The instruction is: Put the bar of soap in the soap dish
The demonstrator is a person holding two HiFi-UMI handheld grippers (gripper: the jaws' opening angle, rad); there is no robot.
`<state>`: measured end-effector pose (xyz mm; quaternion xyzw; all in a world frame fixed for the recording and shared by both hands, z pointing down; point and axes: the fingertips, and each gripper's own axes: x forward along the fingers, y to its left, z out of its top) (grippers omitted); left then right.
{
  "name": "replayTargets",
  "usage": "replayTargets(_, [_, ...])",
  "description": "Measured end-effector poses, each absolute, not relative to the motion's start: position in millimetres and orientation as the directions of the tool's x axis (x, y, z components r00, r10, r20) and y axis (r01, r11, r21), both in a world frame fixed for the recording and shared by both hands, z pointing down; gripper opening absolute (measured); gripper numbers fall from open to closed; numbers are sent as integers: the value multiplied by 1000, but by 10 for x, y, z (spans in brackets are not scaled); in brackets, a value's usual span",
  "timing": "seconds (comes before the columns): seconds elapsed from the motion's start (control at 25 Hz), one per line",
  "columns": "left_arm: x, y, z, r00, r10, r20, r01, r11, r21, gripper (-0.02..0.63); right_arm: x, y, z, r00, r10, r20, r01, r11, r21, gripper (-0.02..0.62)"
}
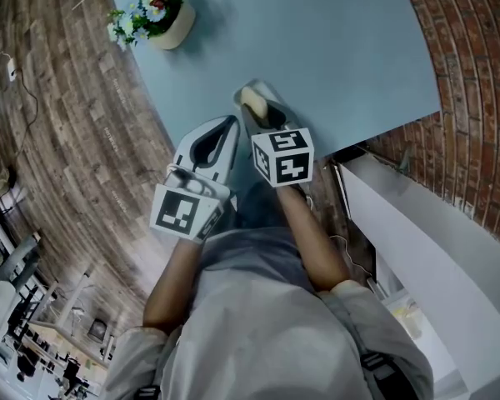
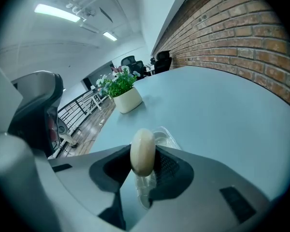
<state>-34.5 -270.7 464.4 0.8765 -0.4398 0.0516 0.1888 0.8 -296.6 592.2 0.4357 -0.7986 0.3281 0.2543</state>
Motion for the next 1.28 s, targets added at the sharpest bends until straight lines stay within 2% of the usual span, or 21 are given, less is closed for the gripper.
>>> replayTargets(0.2, [-307, -2705, 4563, 611, -758, 227, -788, -558, 259, 3, 7, -2952, 5923, -491, -525, 695, -861, 413, -297, 118])
replayTargets(0.36, [-328, -2661, 4646, 608, -746, 271, -791, -540, 288, 3, 17, -2943, 5935, -481, -520, 706, -865, 413, -284, 120])
replayTargets(1.28, [-215, -2615, 4633, 627, -740, 243, -772, -551, 316, 3, 236, -2797, 6051, -431, -502, 750, -883, 404, -238, 149])
